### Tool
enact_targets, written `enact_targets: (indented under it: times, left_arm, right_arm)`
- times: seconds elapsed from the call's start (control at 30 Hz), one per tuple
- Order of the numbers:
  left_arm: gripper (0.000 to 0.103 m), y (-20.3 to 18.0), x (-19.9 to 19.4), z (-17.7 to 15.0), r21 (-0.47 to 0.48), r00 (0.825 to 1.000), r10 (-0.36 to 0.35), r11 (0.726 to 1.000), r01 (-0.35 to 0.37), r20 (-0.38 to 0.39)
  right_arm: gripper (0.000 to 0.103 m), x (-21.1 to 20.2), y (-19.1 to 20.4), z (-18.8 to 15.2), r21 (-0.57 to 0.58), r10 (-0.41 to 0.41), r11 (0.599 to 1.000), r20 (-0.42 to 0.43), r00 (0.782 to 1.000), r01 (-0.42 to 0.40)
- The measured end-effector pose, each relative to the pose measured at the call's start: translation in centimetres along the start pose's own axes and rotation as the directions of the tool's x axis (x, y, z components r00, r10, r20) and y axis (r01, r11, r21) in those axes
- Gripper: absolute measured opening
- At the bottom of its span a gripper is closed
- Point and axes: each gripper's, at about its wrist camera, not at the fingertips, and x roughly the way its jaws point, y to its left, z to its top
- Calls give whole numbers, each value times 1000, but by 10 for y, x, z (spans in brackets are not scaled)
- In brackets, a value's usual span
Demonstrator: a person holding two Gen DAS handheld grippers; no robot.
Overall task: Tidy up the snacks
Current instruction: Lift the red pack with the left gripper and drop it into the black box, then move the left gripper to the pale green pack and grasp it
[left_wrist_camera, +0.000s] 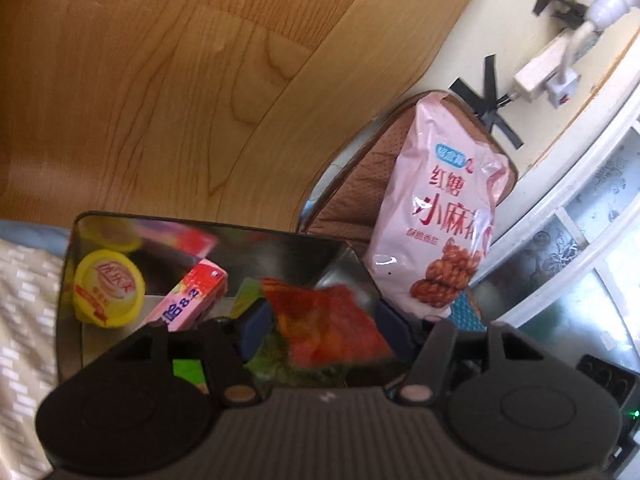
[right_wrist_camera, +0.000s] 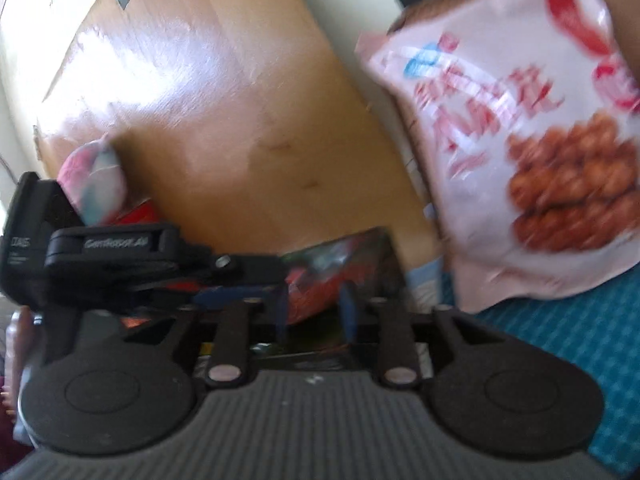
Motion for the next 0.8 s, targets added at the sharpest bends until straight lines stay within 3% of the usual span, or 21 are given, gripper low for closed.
enact_targets:
  times: [0.1,0.2,0.27,0.33,0.4,0.53,0.6,0.67,0.73,0.8]
  left_arm:
    - [63,1,-30,-8,14,999,-3,1000,3,47]
    - [71,7,-75,-27,47,994,22,999,-27,106]
    - [71,16,-95,-42,45,991,54,997,-60,124]
    - [71,33,-109,-60,1,991,70,998,-71,111]
    - [71,51,-109,-77,-61,994,85,995,-81,69]
    - [71,72,-95,-99,-143,997,83,986,-83,-7]
    - [67,73,-84,-104,-149,997,75,986,-79,-37]
    - [64,65,-81,-108,-120,995,91,988,-95,-36]
    - [61,57,-77,-113,-101,995,88,991,-92,-46]
    - [61,44,-77,-119,-38,990,136,990,-137,-42]
  right_arm:
    - [38,-22,3,-1,-11,-17,1000,55,998,18]
    - [39,-47,10,-8,-16,57,998,61,997,-56]
    - [50,-52,20,-19,-31,121,992,4,993,-121]
    - [52,-49,29,-33,-32,176,983,-93,980,-179]
    - [52,-35,37,-48,-20,208,976,-208,956,-217]
    - [52,-8,61,-75,-72,195,967,-399,896,-243]
    - [53,-2,71,-84,-111,190,958,-441,877,-263]
    - [53,-3,80,-89,-159,178,950,-434,883,-270]
    - [50,-5,86,-91,-162,183,946,-447,876,-280]
    - [50,-10,93,-94,-173,163,949,-443,881,-262]
